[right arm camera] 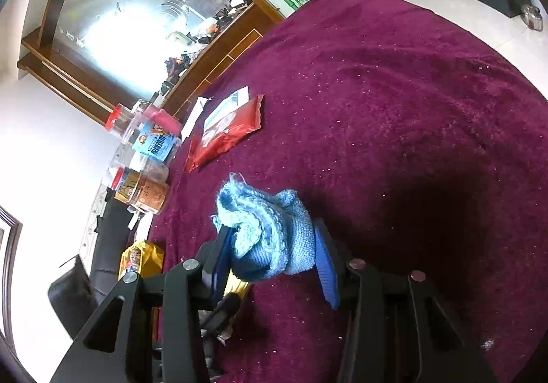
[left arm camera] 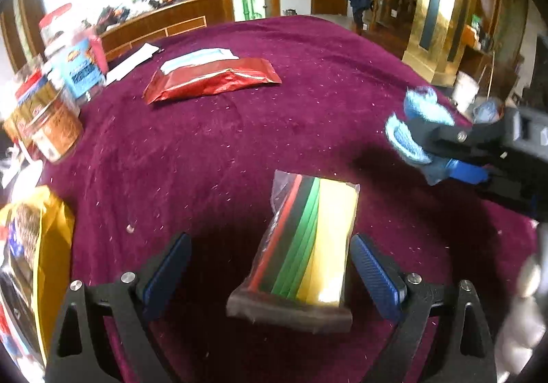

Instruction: Organize soft objects

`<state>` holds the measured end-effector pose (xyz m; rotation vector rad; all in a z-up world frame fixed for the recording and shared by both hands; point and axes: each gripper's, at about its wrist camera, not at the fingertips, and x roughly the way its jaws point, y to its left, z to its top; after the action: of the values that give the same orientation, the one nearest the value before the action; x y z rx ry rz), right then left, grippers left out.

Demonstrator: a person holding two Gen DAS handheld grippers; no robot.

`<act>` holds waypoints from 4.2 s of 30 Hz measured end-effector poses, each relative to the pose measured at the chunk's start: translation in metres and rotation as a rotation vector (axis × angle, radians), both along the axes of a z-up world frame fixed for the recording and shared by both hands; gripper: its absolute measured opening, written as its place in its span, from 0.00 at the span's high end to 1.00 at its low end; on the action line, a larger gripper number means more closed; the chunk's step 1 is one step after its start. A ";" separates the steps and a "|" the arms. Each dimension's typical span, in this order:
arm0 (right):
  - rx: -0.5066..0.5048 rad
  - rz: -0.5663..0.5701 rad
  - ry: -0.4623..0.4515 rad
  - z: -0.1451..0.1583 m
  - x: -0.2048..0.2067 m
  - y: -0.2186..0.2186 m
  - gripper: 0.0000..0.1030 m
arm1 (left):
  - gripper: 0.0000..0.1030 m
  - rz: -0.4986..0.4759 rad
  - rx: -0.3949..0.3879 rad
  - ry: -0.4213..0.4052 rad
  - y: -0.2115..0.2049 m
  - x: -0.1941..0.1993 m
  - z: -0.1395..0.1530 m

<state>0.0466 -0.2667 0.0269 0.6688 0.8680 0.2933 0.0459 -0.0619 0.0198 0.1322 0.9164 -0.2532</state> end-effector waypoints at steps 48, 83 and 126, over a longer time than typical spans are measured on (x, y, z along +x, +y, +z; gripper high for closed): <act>-0.540 0.553 -0.083 0.038 -0.034 0.366 0.57 | 0.55 0.311 -0.594 0.006 0.311 -0.203 0.018; -0.516 0.379 -0.208 0.032 -0.108 0.262 0.25 | 0.18 0.402 -0.321 -0.161 0.278 -0.221 0.044; -0.522 0.284 -0.168 -0.003 -0.198 0.205 0.17 | 0.04 0.532 -0.058 -0.208 0.267 -0.231 0.047</act>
<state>-0.1514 -0.0613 0.0241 0.0337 0.8318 0.3532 -0.1850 0.2054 0.0666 -0.1385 0.7070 0.2243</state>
